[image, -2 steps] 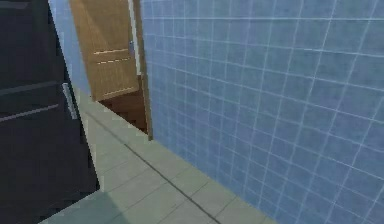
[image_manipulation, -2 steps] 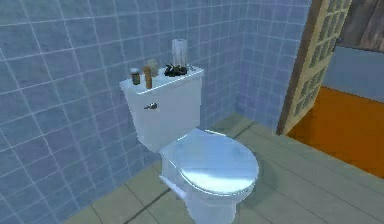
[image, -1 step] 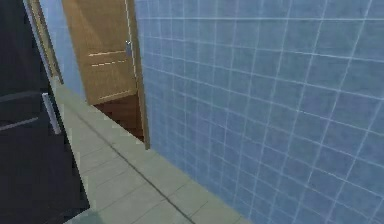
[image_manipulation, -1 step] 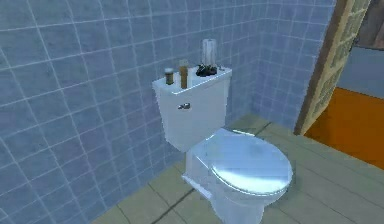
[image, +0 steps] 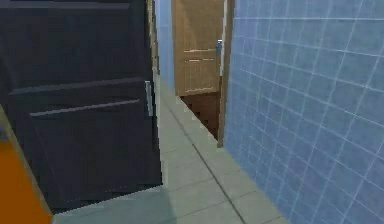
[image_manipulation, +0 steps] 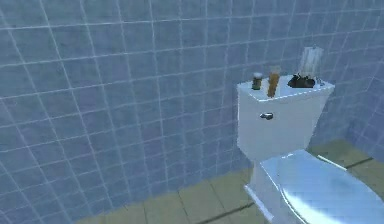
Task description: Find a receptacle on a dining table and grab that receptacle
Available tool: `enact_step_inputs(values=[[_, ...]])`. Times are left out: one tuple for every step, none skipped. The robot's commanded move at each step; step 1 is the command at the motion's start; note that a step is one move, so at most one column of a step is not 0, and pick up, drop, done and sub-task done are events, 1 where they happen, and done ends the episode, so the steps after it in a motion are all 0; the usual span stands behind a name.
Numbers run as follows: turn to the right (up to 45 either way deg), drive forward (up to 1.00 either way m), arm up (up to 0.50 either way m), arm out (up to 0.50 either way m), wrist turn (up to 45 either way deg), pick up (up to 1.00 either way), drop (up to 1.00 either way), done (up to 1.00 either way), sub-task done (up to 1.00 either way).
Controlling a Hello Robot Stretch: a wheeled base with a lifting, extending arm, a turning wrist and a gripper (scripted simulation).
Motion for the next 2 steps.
enact_step_inputs(values=[[0.0,1.00,0.00,0.00,0.0,0.00,0.00,0.00,0.00],[-3.0,0.00,0.00,0.00,0.0,0.00,0.00,0.00,0.00]])
